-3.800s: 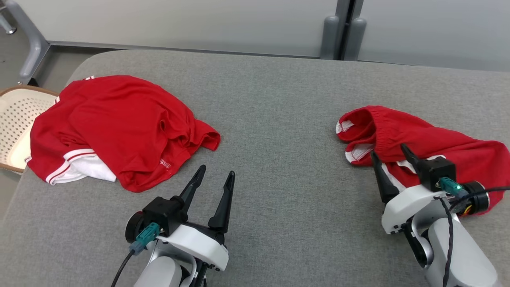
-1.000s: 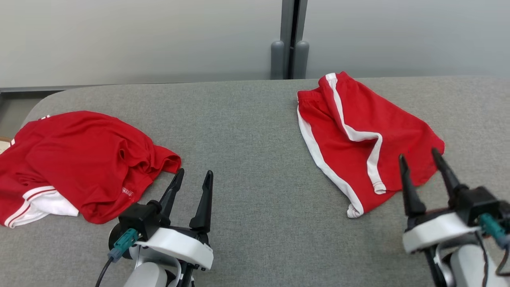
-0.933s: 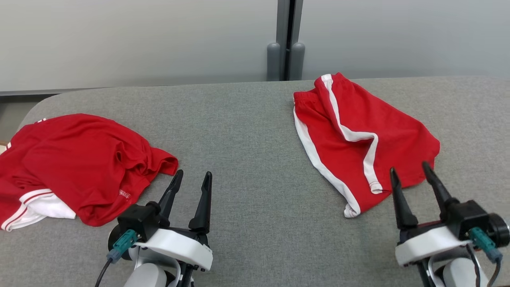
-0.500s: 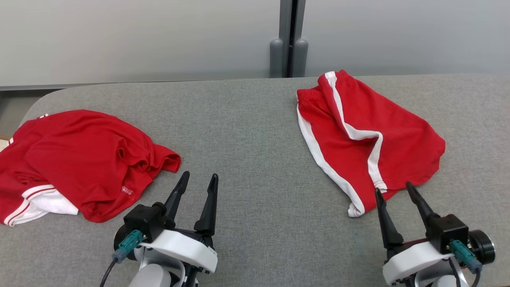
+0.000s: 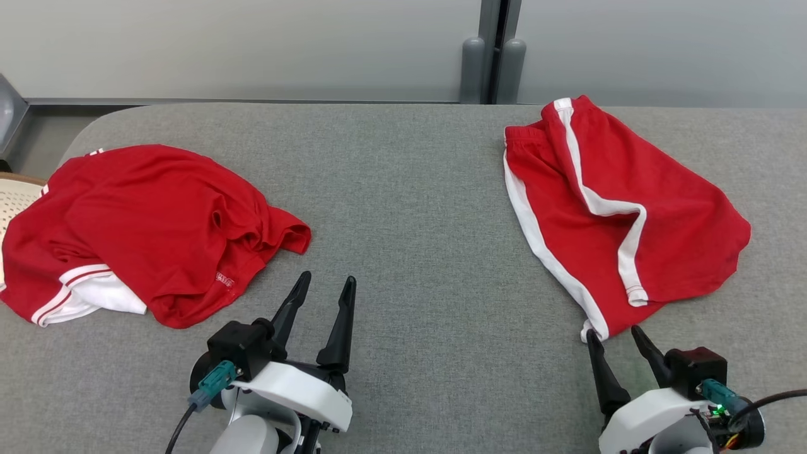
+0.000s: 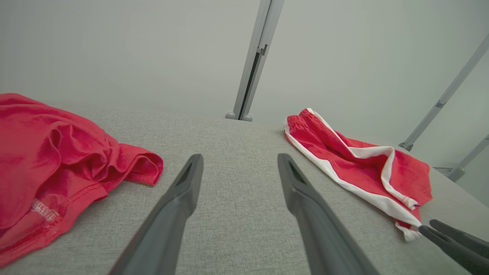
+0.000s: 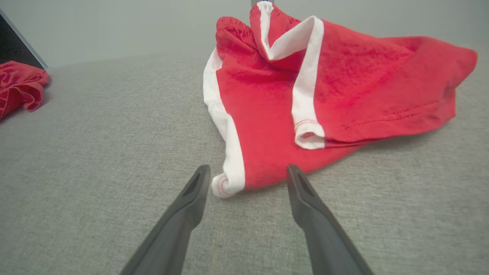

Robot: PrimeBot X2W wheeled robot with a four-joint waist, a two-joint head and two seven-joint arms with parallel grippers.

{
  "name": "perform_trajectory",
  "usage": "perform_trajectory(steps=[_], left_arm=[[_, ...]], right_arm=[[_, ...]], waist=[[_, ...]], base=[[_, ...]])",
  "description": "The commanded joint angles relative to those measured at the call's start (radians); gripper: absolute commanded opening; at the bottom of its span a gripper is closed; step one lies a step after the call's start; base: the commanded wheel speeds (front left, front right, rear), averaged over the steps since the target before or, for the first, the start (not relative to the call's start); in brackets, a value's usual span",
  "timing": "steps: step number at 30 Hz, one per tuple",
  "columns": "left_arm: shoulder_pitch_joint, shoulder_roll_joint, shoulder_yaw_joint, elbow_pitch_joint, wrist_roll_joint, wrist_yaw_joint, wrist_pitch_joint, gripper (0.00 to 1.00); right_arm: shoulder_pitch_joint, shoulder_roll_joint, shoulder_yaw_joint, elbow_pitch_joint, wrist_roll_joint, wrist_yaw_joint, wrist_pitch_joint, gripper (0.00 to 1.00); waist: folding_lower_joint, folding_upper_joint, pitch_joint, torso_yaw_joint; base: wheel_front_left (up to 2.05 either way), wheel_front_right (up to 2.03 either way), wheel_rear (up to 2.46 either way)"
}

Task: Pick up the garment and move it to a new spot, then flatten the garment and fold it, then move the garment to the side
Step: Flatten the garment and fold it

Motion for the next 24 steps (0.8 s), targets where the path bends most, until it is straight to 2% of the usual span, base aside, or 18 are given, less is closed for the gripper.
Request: perform_trajectory(steps=[1, 7, 8, 9, 10, 11, 18, 22, 24], left_arm=[[-0.019, 0.005, 0.0, 0.001, -0.003, 0.006, 0.0, 1.0], [-0.027, 0.004, -0.008, 0.003, 0.004, 0.008, 0.0, 1.0], [-0.03, 0.004, -0.006, -0.001, 0.007, 0.008, 0.0, 1.0], [-0.031, 0.004, -0.004, -0.003, 0.006, 0.009, 0.0, 1.0], [-0.031, 0.004, -0.003, -0.005, 0.006, 0.009, 0.0, 1.0], [-0.031, 0.004, -0.003, -0.006, 0.006, 0.009, 0.0, 1.0], [-0.014, 0.004, 0.01, -0.007, 0.012, 0.011, 0.0, 1.0], [-0.015, 0.004, 0.013, -0.005, 0.014, 0.005, 0.0, 1.0], [-0.021, 0.004, 0.01, -0.001, 0.019, 0.0, 0.0, 1.0]], right_arm=[[-0.01, -0.001, -0.003, 0.002, 0.012, -0.002, 0.001, 1.0], [-0.036, 0.0, -0.022, 0.05, 0.057, -0.002, 0.001, 1.0], [-0.04, 0.0, -0.024, 0.058, 0.06, -0.002, 0.002, 0.84], [-0.043, 0.0, -0.026, 0.064, 0.062, -0.002, 0.002, 0.44], [-0.045, 0.0, -0.026, 0.071, 0.061, -0.002, 0.003, 0.1], [-0.048, 0.0, -0.024, 0.078, 0.056, -0.002, 0.003, 0.0], [-0.068, -0.034, -0.024, 0.086, -0.053, -0.002, -0.032, 0.0], [-0.047, -0.086, -0.005, 0.044, -0.121, -0.002, -0.044, 0.0], [-0.024, -0.138, 0.017, 0.012, -0.138, -0.002, -0.039, 0.0]], waist=[[0.0, -0.0001, 0.003, 0.005], [0.0, -0.0001, 0.01, 0.025], [0.0, -0.0001, 0.01, 0.028], [0.0, -0.0001, 0.011, 0.031], [0.0, -0.0001, 0.011, 0.033], [0.0, -0.0001, 0.011, 0.035], [0.0, -0.0001, 0.004, 0.015], [0.0, -0.0001, 0.0, -0.022], [0.0, -0.0001, -0.002, -0.046]], base=[[0.0, 0.0, 0.0], [0.0, 0.0, 0.0], [0.0, 0.0, 0.0], [0.0, 0.0, 0.0], [0.0, 0.0, 0.0], [0.0, 0.0, 0.0], [0.0, 0.0, 0.0], [0.0, 0.0, 0.0], [0.0, 0.0, 0.0]])
